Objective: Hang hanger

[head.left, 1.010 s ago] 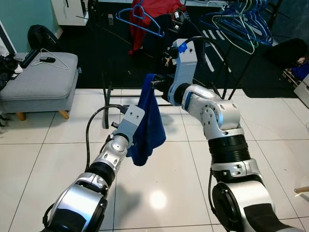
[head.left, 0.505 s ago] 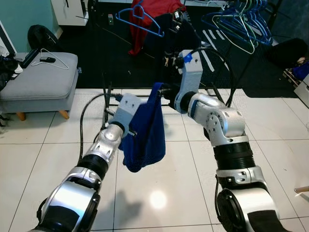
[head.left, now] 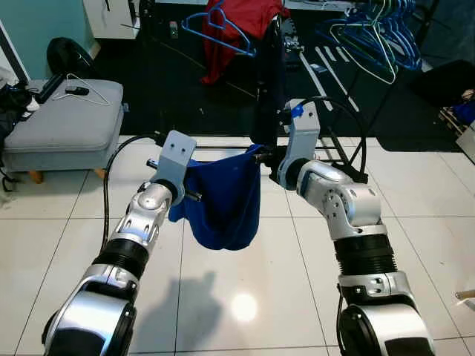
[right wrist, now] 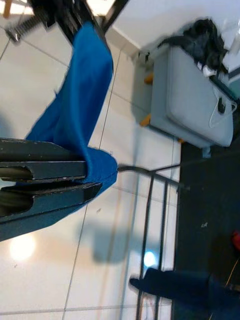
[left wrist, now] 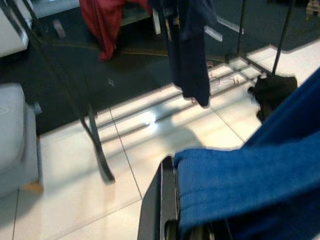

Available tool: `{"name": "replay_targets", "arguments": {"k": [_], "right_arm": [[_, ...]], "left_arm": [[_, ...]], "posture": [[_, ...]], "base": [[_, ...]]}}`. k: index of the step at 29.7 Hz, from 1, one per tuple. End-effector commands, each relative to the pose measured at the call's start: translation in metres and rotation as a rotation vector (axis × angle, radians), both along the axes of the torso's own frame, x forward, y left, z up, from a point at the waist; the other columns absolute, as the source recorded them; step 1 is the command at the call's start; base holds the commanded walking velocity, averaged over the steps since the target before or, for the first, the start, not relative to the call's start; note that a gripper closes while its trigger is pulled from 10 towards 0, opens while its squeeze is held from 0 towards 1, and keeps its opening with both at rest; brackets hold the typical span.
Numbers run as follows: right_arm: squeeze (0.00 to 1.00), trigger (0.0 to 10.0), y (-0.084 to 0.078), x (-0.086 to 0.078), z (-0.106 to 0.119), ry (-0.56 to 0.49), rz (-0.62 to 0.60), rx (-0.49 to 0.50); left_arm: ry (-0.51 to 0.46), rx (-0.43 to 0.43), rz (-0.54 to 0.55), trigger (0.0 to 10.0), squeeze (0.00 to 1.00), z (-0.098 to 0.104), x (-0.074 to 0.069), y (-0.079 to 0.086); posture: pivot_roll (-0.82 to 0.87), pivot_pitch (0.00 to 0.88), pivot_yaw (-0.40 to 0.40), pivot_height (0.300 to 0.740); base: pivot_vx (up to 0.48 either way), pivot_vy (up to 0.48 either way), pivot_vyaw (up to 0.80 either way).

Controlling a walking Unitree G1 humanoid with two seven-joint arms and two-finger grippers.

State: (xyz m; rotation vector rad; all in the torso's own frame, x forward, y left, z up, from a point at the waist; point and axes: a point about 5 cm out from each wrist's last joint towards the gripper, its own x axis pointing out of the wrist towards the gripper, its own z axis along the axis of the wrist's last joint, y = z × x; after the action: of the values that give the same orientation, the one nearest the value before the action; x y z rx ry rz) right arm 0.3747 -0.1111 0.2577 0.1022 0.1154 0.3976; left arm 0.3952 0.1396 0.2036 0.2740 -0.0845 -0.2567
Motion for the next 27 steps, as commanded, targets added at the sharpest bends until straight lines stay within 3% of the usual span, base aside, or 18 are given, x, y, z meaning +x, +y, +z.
{"name": "replay_targets", "arguments": {"k": [1,3,5,8,11,13,15,18,19,27], "right_arm": [[0.00,6.2,-0.014,-0.001,-0.006,-0.007,-0.056,-0.006],[0.00,6.5,-0.035,-0.001,-0.012,-0.083,-0.179,-0.089],[0.00,6.7,-0.045,-0.001,-0.015,-0.117,-0.227,-0.110],[0.00,7.1,-0.051,-0.001,-0.024,-0.124,-0.231,-0.148],[0.00,7.9,-0.055,-0.004,-0.040,-0.111,-0.219,-0.209],[0.00,8.3,-0.056,-0.005,-0.044,-0.106,-0.217,-0.216],[0.00,8.3,-0.055,-0.005,-0.045,-0.103,-0.215,-0.215],[0.00,8.7,-0.053,-0.006,-0.046,-0.104,-0.204,-0.205],[0.00,10.0,-0.052,-0.007,-0.047,-0.103,-0.193,-0.202],[0.00,10.0,-0.049,-0.007,-0.053,-0.106,-0.166,-0.211]], "left_arm": [[0.041,0.015,-0.018,0.0,0.00,-0.007,-0.005,0.010],[0.087,0.194,-0.119,0.0,0.00,-0.019,-0.018,0.018],[0.130,0.291,-0.173,0.0,0.00,-0.027,-0.025,0.023],[0.171,0.260,-0.196,0.0,0.00,-0.029,-0.030,0.026],[0.235,0.345,-0.368,0.0,0.00,-0.035,-0.052,0.020],[0.247,0.363,-0.408,0.0,0.00,-0.038,-0.059,0.018],[0.247,0.364,-0.414,0.0,0.00,-0.039,-0.062,0.017],[0.232,0.310,-0.330,0.0,0.00,-0.037,-0.060,0.020],[0.239,0.272,-0.291,0.0,0.00,-0.035,-0.059,0.022],[0.235,0.158,-0.223,0.0,0.00,-0.026,-0.058,0.020]], "posture": [[-0.05,0.199,-0.028,0.740],[-0.04,0.191,-0.025,0.740],[-0.04,0.187,-0.020,0.740],[-0.04,0.180,-0.017,0.740],[-0.03,0.174,-0.021,0.740],[-0.03,0.170,-0.021,0.740],[-0.03,0.171,-0.021,0.740],[-0.03,0.167,-0.021,0.740],[-0.03,0.165,-0.021,0.740],[-0.03,0.168,-0.019,0.740]], "base": [[0.000,0.000,0.00],[0.000,0.000,0.00],[0.000,0.000,0.00],[0.000,0.000,0.00],[0.000,0.000,0.00],[0.000,0.000,0.00],[0.000,0.000,0.00],[0.000,0.000,0.00],[0.000,0.000,0.00],[0.000,0.000,0.00]]}}
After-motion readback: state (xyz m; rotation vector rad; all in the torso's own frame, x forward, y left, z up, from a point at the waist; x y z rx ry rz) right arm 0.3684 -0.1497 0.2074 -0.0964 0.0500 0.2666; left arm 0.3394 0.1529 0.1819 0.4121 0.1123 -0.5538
